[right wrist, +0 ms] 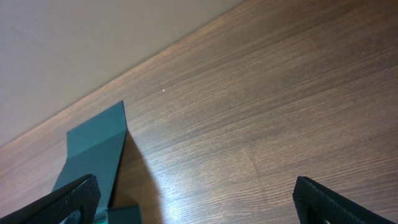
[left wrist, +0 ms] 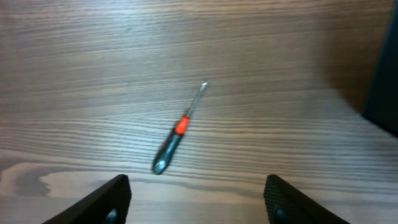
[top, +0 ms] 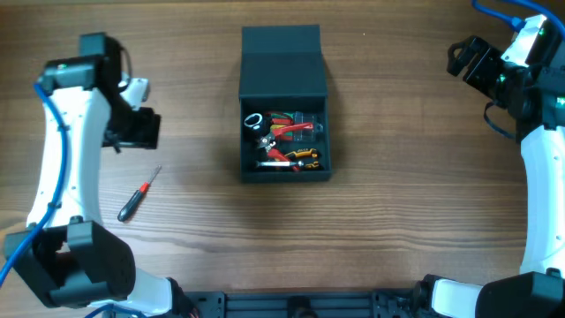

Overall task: Pack container
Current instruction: 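Move the left gripper back over the red-black screwdriver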

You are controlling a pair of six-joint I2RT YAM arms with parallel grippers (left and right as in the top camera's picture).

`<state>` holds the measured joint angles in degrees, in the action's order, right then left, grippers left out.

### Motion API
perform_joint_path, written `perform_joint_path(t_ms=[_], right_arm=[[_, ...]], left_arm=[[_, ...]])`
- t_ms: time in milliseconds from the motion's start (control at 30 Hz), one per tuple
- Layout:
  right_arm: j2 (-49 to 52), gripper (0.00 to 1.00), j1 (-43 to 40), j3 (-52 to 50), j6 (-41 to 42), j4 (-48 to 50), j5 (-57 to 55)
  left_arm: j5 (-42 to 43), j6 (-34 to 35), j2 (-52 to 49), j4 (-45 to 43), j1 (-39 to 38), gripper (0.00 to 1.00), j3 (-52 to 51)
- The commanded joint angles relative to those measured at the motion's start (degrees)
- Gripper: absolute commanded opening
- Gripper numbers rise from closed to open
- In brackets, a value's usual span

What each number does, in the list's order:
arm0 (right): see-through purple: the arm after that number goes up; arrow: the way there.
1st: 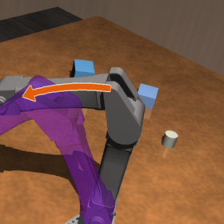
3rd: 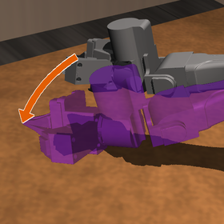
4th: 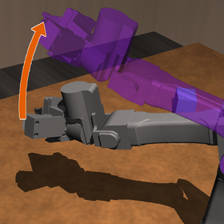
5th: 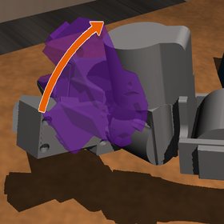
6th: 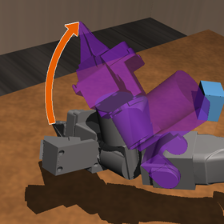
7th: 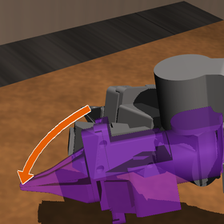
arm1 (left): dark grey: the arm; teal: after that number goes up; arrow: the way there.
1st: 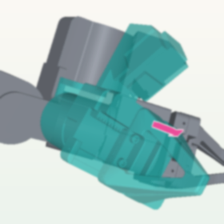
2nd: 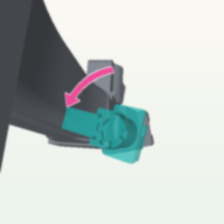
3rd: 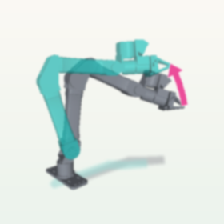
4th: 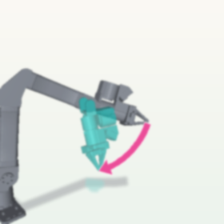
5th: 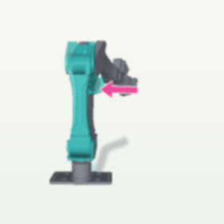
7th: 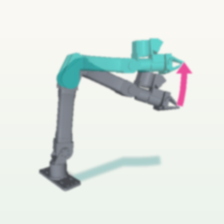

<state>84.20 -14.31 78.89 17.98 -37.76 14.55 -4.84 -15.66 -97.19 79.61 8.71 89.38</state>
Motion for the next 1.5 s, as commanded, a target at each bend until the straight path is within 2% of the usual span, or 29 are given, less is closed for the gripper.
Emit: perform_joint_path(t_ms=[0,100,167,300,433,600,700,767,867,967,1100,1267,1367,1467], right_arm=[[0.0,1.0,0.0,0.3,0.2,0.0,0.1],[0.0,1.0,0.0,0.3,0.2,0.0,0.1],[0.0,1.0,0.0,0.3,0.2,0.0,0.1],[0.0,1.0,0.0,0.3,0.2,0.0,0.1],[0.0,1.0,0.0,0.3,0.2,0.0,0.1],[0.0,1.0,0.0,0.3,0.2,0.0,0.1],[0.0,1.0,0.0,0.3,0.2,0.0,0.1],[0.0,1.0,0.0,0.3,0.2,0.0,0.1],[0.0,1.0,0.0,0.3,0.2,0.0,0.1],[0.0,1.0,0.0,0.3,0.2,0.0,0.1],[0.0,1.0,0.0,0.3,0.2,0.0,0.1],[0.0,1.0,0.0,0.3,0.2,0.0,0.1],[0.0,1.0,0.0,0.3,0.2,0.0,0.1],[0.0,1.0,0.0,0.3,0.2,0.0,0.1]], left_arm=[[0.9,-5.7,0.5,0.2,4.0,0.64,-0.5],[4.5,-11.5,0.5,0.9,5.0,0.49,-0.6],[5.5,-11.1,0.5,2.7,5.0,0.42,-1.6],[4.8,-9.1,1.8,6.3,3.8,0.41,-4.1],[4.3,-8.7,7.9,7.8,-0.6,0.43,-4.1],[-0.7,-7.9,26.0,7.7,-10.3,0.62,-4.1],[-1.1,-8.2,35.2,5.4,-9.5,0.75,-7.0],[-1.2,-10.5,39.9,0.9,-7.4,0.84,-13.8],[-1.3,-17.0,44.5,-10.1,-6.0,0.85,-29.5],[-2.6,-17.1,44.4,-15.8,-6.8,0.84,-34.0],[-4.9,-16.5,42.1,-16.1,-5.9,0.85,-34.0],[-3.5,-8.9,36.3,-21.4,0.5,0.96,-34.0],[-1.2,-9.9,32.8,-21.5,2.7,0.97,-33.9],[-1.2,-13.9,27.7,-21.6,3.2,0.95,-33.9]])
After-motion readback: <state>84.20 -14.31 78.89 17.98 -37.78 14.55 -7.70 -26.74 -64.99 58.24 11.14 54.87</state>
